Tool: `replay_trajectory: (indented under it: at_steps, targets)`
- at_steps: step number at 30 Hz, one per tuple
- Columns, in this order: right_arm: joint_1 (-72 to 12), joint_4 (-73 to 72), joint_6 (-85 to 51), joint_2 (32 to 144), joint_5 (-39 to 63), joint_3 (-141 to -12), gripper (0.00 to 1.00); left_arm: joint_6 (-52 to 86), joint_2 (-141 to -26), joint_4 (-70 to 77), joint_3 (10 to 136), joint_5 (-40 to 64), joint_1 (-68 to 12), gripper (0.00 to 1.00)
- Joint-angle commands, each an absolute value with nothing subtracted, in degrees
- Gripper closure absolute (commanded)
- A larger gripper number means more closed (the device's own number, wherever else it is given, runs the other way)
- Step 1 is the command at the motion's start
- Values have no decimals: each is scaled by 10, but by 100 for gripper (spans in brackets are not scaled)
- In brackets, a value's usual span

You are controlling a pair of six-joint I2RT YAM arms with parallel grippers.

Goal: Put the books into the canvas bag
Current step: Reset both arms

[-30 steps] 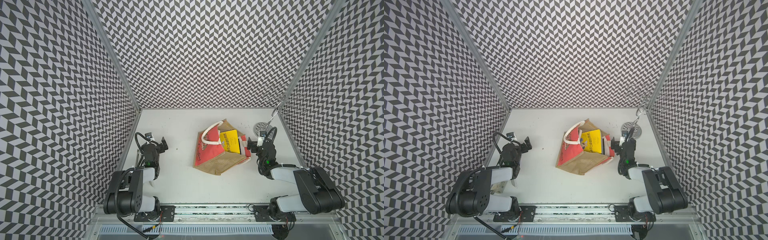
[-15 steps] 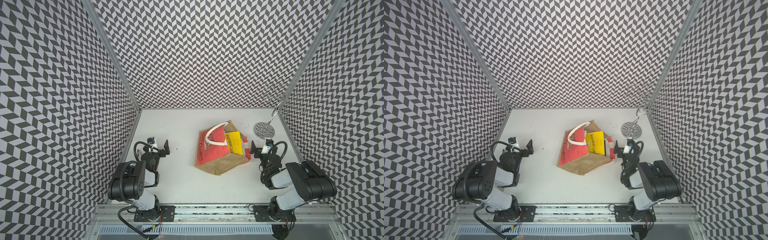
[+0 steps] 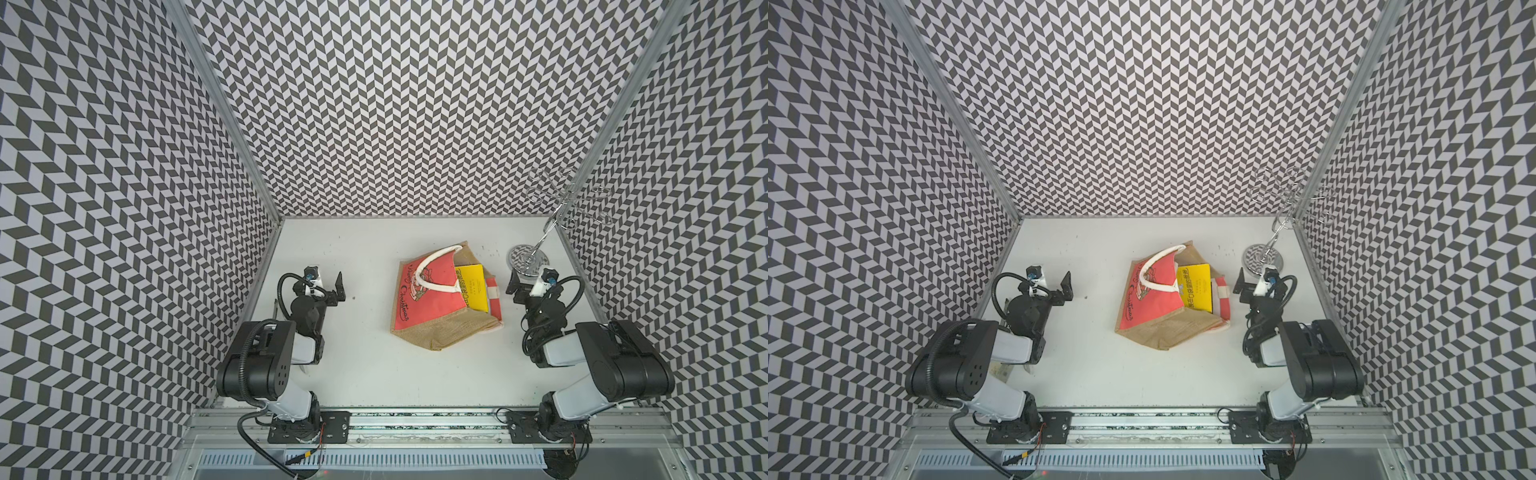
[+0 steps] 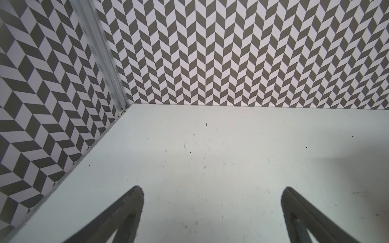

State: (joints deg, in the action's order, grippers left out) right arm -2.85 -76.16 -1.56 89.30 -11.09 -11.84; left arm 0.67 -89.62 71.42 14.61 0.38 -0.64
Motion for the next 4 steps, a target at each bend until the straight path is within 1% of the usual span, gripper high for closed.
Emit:
replay_trajectory:
  at_steps: [1, 4]
  targets:
    - [-30, -783, -12, 895, -106, -117, 0, -3, -894, 711, 153, -2, -3, 1]
    - [-30, -795, -12, 898, -106, -113, 0, -3, -893, 711, 151, -1, -3, 0]
